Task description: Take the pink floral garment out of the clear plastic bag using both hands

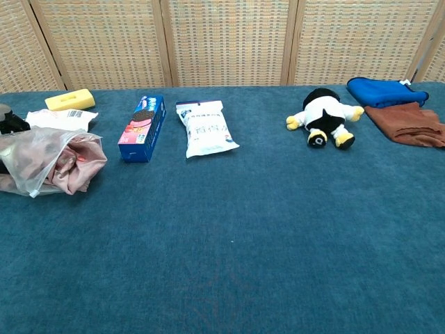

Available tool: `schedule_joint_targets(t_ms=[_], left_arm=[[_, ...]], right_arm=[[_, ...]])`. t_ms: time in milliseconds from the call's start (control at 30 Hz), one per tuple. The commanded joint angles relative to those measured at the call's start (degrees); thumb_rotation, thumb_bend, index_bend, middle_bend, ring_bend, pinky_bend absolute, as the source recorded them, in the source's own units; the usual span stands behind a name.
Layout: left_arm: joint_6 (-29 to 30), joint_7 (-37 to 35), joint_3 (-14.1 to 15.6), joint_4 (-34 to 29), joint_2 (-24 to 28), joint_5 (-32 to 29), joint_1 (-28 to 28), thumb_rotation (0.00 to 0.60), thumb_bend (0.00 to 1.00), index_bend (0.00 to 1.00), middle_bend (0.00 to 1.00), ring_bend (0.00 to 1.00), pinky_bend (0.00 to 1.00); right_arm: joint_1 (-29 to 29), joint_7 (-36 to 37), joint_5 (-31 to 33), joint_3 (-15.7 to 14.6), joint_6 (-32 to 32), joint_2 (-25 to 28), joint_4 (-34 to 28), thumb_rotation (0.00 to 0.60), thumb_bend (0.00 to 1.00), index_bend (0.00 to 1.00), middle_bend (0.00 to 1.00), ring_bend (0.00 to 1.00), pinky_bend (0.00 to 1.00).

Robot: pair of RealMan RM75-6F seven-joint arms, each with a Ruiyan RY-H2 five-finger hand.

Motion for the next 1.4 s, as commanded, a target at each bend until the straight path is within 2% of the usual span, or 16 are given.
schedule_joint_targets(t_ms=[33,200,433,667,800,933,1067,1233,1400], left_arm=[[5.4,-3.7,-0.3,-3.9,1.8,2.0,0.9,0.6,0.22,0.55,0.54,0.48,0.52],[14.3,-13.2,-1.5,-11.9,4.8,5.4,2.0,0.6,0.31,0.57,0.57,0.51,0.55],[19.7,-20.6,-3.8,-19.3,5.1,6.7,1.2,0.6,0.31,0.57,0.57,0.51,0.55],[16.5,-25.1,-5.6,-28.0,3.3,5.8,-2.5,0.6,0.31,0.57,0.57,0.51,0.55],[13.4,-29.7,-7.3,-31.4,0.1,3.3,-4.8,0.6,0.31,0.57,0.57,0.51,0.55],[11.8,-29.9,-8.5,-31.0,-4.2,1.8,-7.0,0.6,0.31,0.57,0.57,0.51,0.55],[9.6,-29.5,-9.4,-30.5,-8.1,-0.1,-8.8,0.6,0.31,0.57,0.57,0.51,0.55],[7.7,-26.5,-10.4,-28.5,-13.0,-2.4,-11.0,0.6,0.31,0.57,0.57,0.51,0.55],[6.7,-24.9,-11.3,-26.9,-16.4,-4.1,-12.3,0.6,0.31,0.57,0.57,0.51,0.55]], right_arm=[[0.0,0.1,0.0,0.0,0.0,0.1,-0.1,0.6,0.0,0.0,0.0,0.0,0.0],[0.0,0.6,-0.1,-0.2,-0.2,0.3,-0.3,0.6,0.0,0.0,0.0,0.0,0.0],[0.4,1.8,0.0,-0.3,-1.4,1.0,-0.8,0.6,0.0,0.0,0.0,0.0,0.0],[1.9,7.2,-0.6,1.2,-2.8,3.9,-2.2,0.6,0.0,0.02,0.0,0.0,0.0],[3.0,14.4,-1.0,2.4,-4.9,8.4,-4.6,0.6,0.0,0.1,0.0,0.0,0.0],[3.8,24.0,-2.9,3.2,-6.7,13.7,-7.4,0.6,0.0,0.19,0.0,0.0,0.0],[4.9,29.4,-4.8,4.4,-7.1,17.1,-8.8,0.6,0.01,0.25,0.0,0.0,0.0],[7.5,33.2,-5.2,5.9,-9.4,19.7,-10.8,0.6,0.05,0.28,0.0,0.0,0.0],[9.8,34.0,-6.6,6.6,-11.9,22.0,-13.6,0.6,0.05,0.28,0.0,0.0,0.0]])
